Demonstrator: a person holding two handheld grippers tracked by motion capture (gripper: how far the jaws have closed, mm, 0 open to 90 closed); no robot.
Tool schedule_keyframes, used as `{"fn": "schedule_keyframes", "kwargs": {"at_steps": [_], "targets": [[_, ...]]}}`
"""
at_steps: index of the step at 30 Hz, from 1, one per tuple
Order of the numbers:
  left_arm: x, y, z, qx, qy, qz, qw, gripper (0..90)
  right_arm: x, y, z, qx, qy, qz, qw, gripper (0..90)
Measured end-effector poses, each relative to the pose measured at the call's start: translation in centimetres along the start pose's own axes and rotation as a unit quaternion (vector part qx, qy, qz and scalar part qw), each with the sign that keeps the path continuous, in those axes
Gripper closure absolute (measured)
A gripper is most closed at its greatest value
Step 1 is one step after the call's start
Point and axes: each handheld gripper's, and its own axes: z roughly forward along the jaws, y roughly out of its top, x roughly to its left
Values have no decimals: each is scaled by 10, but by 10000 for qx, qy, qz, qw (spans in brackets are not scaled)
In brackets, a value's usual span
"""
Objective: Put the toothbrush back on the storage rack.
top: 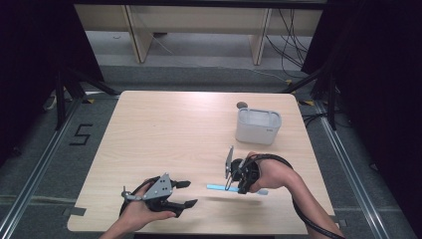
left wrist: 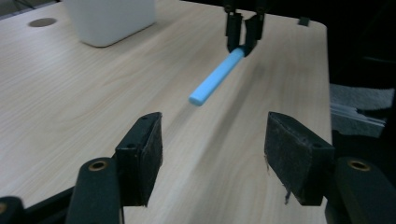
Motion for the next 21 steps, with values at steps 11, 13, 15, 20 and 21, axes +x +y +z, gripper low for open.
{"fn": "schedule_keyframes", "kwargs": {"at_steps": [11, 13, 15, 20, 21], "targets": [[1, 12, 26, 427, -369, 437, 9975, 456, 9, 8, -2, 133, 85, -400, 9991, 796], [2, 12, 29, 507, -398, 474, 9968, 473, 11, 8, -1, 127, 119, -504, 9986, 796], [3, 13, 32, 610, -480, 523, 9956, 490, 14, 10, -2, 168, 157, -432, 9988, 796], [3, 13, 38, 792, -693, 517, 9931, 542, 17, 18, -2, 129, 210, -595, 9979, 796], [3, 14, 39, 796, -707, 487, 9931, 542, 17, 18, -2, 129, 210, -595, 9979, 796]]}}
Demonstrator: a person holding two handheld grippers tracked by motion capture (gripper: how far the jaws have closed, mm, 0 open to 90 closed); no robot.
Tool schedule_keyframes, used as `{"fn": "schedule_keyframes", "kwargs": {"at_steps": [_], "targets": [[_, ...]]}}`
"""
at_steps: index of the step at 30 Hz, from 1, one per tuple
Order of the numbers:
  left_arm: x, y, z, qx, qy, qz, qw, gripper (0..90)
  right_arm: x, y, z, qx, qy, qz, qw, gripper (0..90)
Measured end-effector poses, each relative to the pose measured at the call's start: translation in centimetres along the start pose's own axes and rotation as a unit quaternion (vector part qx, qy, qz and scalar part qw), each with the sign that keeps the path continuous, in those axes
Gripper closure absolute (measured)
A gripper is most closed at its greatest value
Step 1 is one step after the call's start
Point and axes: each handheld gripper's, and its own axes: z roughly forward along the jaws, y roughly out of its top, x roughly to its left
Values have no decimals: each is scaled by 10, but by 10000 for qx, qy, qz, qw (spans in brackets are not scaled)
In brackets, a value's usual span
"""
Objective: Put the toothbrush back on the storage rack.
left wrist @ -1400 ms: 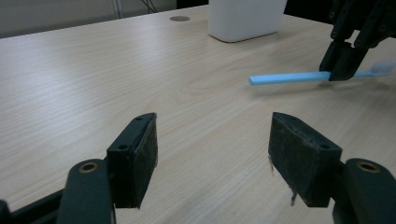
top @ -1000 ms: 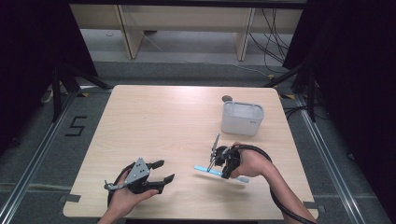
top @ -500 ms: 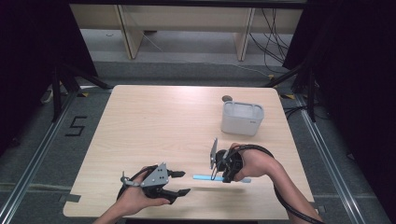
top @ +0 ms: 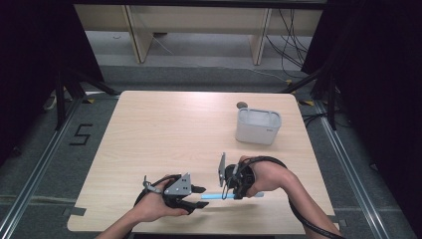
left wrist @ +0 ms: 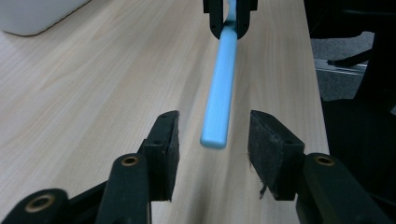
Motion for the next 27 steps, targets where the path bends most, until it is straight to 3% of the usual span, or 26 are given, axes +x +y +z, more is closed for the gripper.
{"fn": "schedule_keyframes", "kwargs": {"at_steps": [1, 2, 5, 7, 9, 11, 13, 16, 17, 19, 20, 21, 23, 26, 27], "targets": [[0, 0, 1, 21, 25, 16, 10000, 550, -1, 1, 0, 38, -40, -119, 9999, 796], [2, 1, 1, 82, -12, 97, 9999, 574, 1, 3, 4, -124, 112, -39, 9999, 796], [1, 1, 4, 75, -107, 51, 9999, 610, 0, 7, 6, -166, 108, -168, 9997, 796], [1, 1, 4, 90, -154, 103, 9998, 620, 2, 7, 5, -104, 91, -39, 9999, 796], [1, 2, 5, 104, -234, 127, 9996, 638, 0, 10, 4, 25, 32, -243, 9997, 796], [1, 2, 6, 143, -297, 215, 9992, 656, 2, 12, 3, 92, 76, -172, 9998, 796], [0, 3, 8, 129, -374, 220, 9990, 671, -1, 12, 4, -14, 0, -432, 9991, 796], [-1, 4, 9, 149, -487, 265, 9983, 685, 1, 12, 4, -23, 53, -332, 9994, 796], [-1, 4, 9, 160, -472, 264, 9984, 693, 1, 13, 2, 87, 40, -367, 9993, 796], [0, 3, 10, 142, -490, 254, 9984, 714, 2, 12, 4, -100, 52, -350, 9993, 796], [0, 3, 10, 146, -492, 258, 9983, 722, 4, 10, 7, -287, 176, -153, 9993, 796], [0, 2, 10, 135, -493, 236, 9984, 729, 4, 10, 7, -334, 221, -137, 9991, 796], [1, 2, 11, 224, -486, 317, 9981, 746, 3, 11, 5, -305, 159, -284, 9990, 796], [0, 2, 11, 223, -451, 262, 9984, 771, 4, 11, 5, -273, 173, -239, 9992, 795], [1, 2, 11, 209, -429, 271, 9985, 772, 2, 12, 6, -331, 161, -402, 9985, 796]]}}
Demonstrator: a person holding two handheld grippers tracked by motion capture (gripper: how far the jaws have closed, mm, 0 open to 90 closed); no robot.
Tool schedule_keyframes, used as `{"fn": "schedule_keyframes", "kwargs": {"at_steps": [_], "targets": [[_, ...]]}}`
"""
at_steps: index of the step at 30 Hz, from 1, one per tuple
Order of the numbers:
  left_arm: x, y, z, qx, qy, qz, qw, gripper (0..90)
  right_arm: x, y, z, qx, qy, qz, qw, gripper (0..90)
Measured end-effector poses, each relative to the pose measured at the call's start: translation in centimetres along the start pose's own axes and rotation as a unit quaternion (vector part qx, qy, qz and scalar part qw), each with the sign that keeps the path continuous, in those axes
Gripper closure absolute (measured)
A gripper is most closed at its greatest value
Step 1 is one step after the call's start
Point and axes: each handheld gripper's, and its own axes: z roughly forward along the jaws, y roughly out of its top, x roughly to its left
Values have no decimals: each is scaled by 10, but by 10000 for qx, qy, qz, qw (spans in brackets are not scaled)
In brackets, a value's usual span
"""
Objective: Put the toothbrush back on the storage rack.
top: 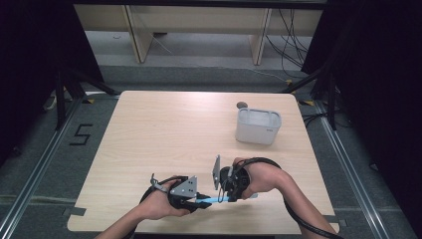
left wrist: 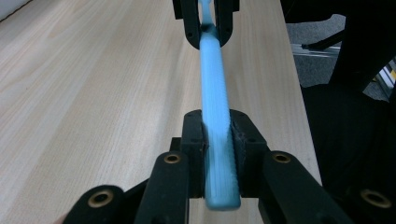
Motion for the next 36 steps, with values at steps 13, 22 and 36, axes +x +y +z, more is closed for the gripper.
{"fn": "schedule_keyframes", "kwargs": {"at_steps": [13, 22, 36], "targets": [[4, -3, -14, -198, 379, -343, 9985, 779, 1, -11, -16, -380, -788, 228, 9959, 598], [5, -16, -25, -649, 1086, -623, 9900, 779, 8, -51, -24, -2533, -1561, 1136, 9479, 422], [3, -33, -34, -1216, 1957, -1131, 9665, 779, 35, -73, 20, -4546, -2349, 2200, 8305, 368]]}}
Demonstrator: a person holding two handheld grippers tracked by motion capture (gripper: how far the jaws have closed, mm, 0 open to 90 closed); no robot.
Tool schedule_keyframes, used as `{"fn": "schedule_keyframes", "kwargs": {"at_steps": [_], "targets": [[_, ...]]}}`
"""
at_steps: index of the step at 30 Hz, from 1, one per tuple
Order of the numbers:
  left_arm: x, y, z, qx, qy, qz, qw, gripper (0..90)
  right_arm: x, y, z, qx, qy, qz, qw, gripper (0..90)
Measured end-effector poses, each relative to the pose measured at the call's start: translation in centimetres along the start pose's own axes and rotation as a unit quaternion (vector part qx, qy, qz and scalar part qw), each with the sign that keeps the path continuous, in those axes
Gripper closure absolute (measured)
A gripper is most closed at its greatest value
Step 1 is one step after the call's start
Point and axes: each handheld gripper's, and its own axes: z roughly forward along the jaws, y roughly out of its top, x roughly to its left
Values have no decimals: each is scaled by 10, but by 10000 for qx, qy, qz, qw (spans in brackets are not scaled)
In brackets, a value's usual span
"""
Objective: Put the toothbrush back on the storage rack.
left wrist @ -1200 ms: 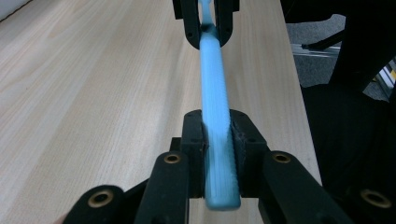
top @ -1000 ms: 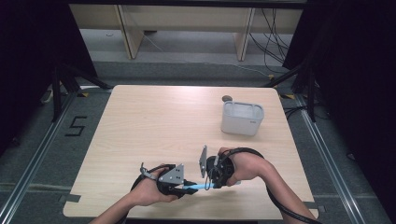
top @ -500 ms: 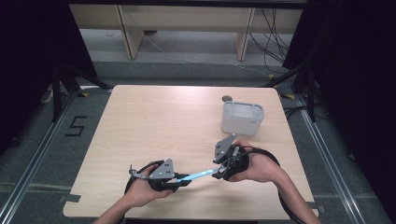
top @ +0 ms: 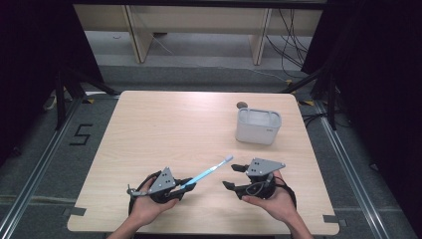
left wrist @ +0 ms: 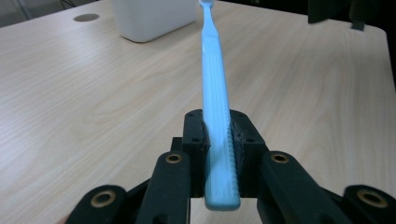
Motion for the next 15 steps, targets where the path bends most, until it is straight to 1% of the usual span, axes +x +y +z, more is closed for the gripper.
{"fn": "schedule_keyframes", "kwargs": {"at_steps": [1, 2, 3, 4, 5, 6, 7, 8, 9, 10, 11, 12, 13, 14, 15], "targets": [[0, 0, -1, -130, 81, -41, 9999, 779, 0, -3, 1, -66, -81, 90, 9999, 365], [0, 1, -3, -231, 181, -19, 9996, 779, 1, -7, 2, -155, -94, 282, 9994, 367], [0, 1, -4, -315, 220, -26, 9993, 779, 1, -10, 4, -326, -205, 432, 9983, 365], [-1, 2, -5, -426, 282, -45, 9987, 779, 1, -12, 6, -456, -245, 584, 9969, 358], [-1, 3, -5, -549, 297, -65, 9980, 779, -2, -14, 7, -524, -250, 698, 9959, 354], [-2, 4, -6, -576, 353, -83, 9977, 779, -2, -16, 9, -593, -158, 974, 9934, 347], [-2, 4, -6, -660, 389, -82, 9970, 779, -2, -17, 12, -642, -91, 1199, 9907, 336], [-1, 4, -5, -753, 359, -109, 9965, 779, -3, -17, 15, -677, -124, 1234, 9900, 329], [-1, 4, -6, -706, 418, -116, 9966, 779, -4, -17, 18, -731, -124, 1323, 9884, 325], [-1, 4, -6, -757, 448, -160, 9960, 778, -3, -16, 19, -715, -85, 1430, 9871, 324], [-1, 4, -6, -781, 441, -186, 9958, 779, -2, -13, 24, -778, -64, 1560, 9847, 319], [0, 4, -6, -823, 460, -211, 9953, 779, -2, -13, 24, -778, -64, 1560, 9847, 319], [0, 4, -6, -831, 463, -218, 9952, 778, -3, -12, 26, -801, -60, 1597, 9839, 319], [0, 4, -6, -855, 448, -226, 9951, 778, -5, -11, 27, -868, -101, 1543, 9841, 318], [-1, 4, -5, -913, 451, -228, 9945, 778, -5, -8, 28, -850, -54, 1693, 9819, 320]]}}
